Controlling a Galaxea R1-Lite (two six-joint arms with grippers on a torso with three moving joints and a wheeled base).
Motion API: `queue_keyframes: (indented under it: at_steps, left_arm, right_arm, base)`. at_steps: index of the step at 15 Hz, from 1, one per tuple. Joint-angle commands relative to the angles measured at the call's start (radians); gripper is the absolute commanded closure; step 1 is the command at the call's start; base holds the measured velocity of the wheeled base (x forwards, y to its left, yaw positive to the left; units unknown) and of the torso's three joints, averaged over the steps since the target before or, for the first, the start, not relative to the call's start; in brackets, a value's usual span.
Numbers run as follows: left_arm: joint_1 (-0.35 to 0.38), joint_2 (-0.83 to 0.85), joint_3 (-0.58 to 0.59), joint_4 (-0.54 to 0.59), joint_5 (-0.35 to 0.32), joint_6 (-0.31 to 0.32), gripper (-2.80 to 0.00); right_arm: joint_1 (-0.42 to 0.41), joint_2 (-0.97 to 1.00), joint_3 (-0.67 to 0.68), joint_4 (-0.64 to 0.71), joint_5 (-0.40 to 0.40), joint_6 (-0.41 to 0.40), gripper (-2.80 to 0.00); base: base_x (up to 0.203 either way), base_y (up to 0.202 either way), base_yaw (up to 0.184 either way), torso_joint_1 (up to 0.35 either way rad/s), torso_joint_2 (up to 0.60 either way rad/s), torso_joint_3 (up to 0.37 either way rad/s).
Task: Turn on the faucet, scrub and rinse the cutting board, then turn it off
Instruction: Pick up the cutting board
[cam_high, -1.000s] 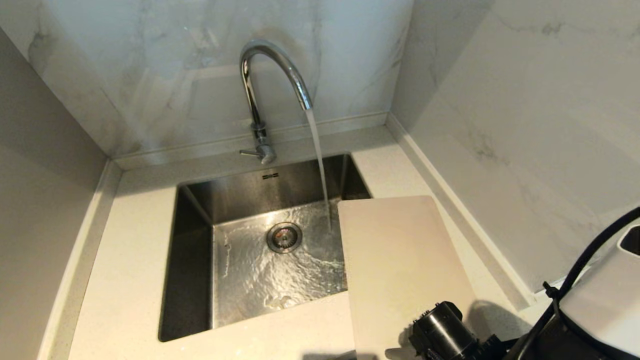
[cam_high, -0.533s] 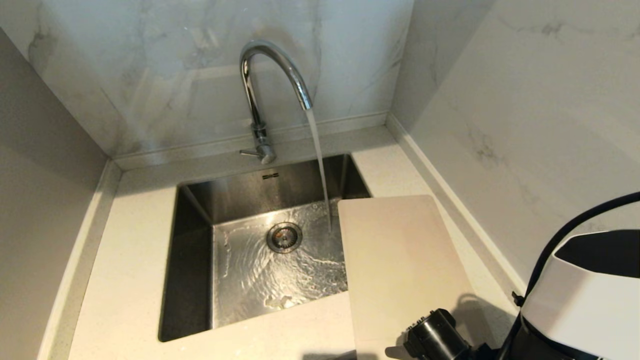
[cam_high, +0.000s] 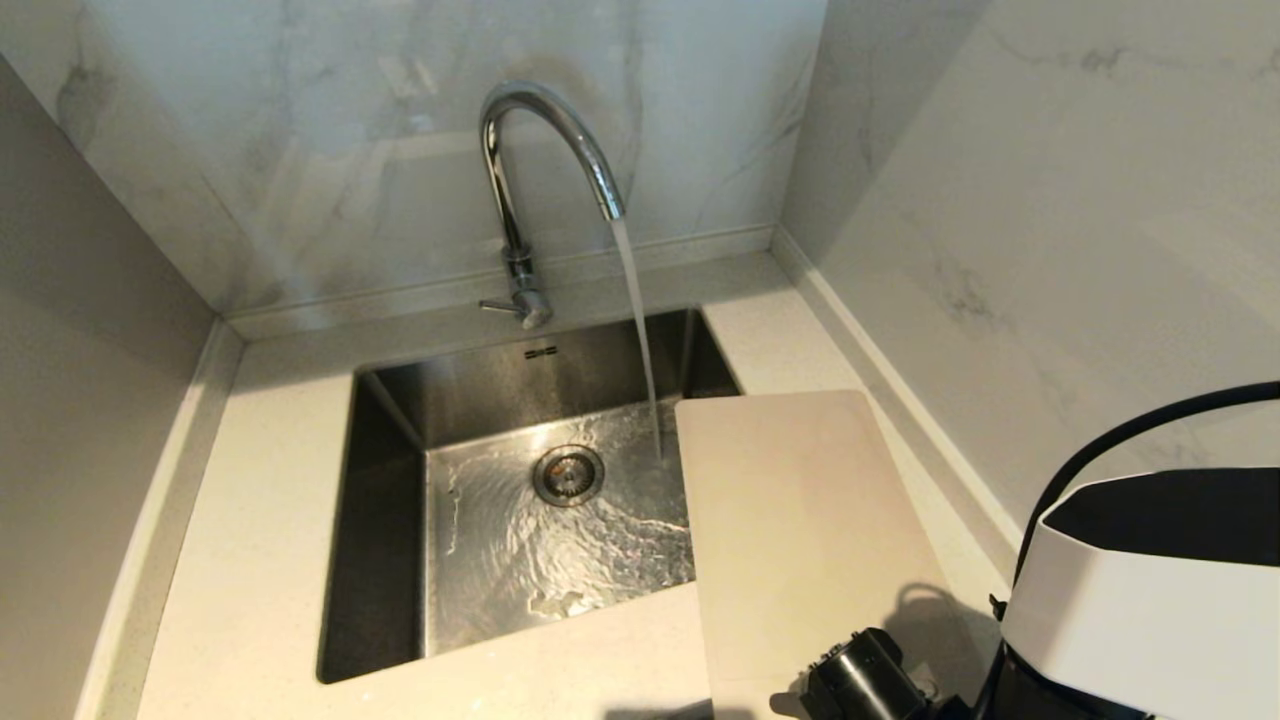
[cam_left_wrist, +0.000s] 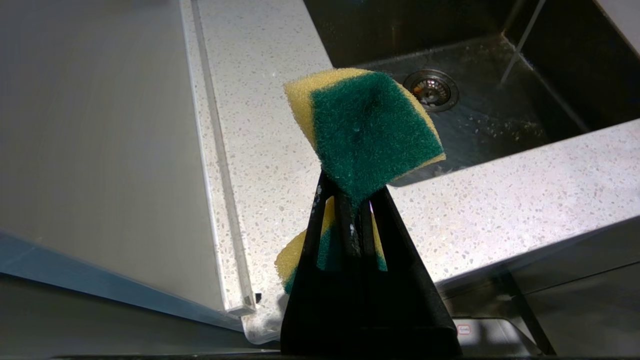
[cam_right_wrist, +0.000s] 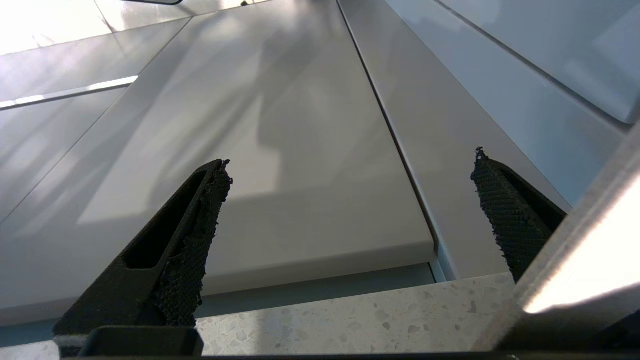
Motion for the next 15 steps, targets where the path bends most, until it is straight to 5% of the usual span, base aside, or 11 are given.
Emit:
queue_keyframes:
  at_steps: [1, 10, 11, 12, 15]
  left_arm:
    - [0.0, -0.001, 0.0, -0.001, 0.001, -0.002, 0.0]
    - [0.0, -0.001, 0.0, -0.001, 0.001, 0.0, 0.0]
    - [0.0, -0.001, 0.0, -0.001, 0.001, -0.001, 0.0]
    - [0.0, -0.001, 0.0, -0.001, 0.001, 0.0, 0.0]
    - [0.0, -0.001, 0.0, -0.001, 0.001, 0.0, 0.0]
  right_arm:
    - [0.0, 0.02, -0.005, -0.001, 0.001, -0.014, -2.8]
    - [0.0, 0.032, -0.012, -0.002, 0.001, -0.017, -2.8]
    - [-0.002, 0.032, -0.013, -0.002, 0.0, -0.017, -0.43]
    - [-0.002, 0.03, -0.013, -0.001, 0.0, -0.02, 0.0]
    - [-0.002, 0.027, -0.013, -0.001, -0.016, -0.03, 0.0]
  base:
    - [0.0, 0.0, 0.0, 0.0, 0.0, 0.0]
    - [0.0, 0.0, 0.0, 0.0, 0.0, 0.0]
    - [0.0, 0.0, 0.0, 0.0, 0.0, 0.0]
    - [0.0, 0.0, 0.0, 0.0, 0.0, 0.0]
    - [0.0, 0.0, 0.0, 0.0, 0.0, 0.0]
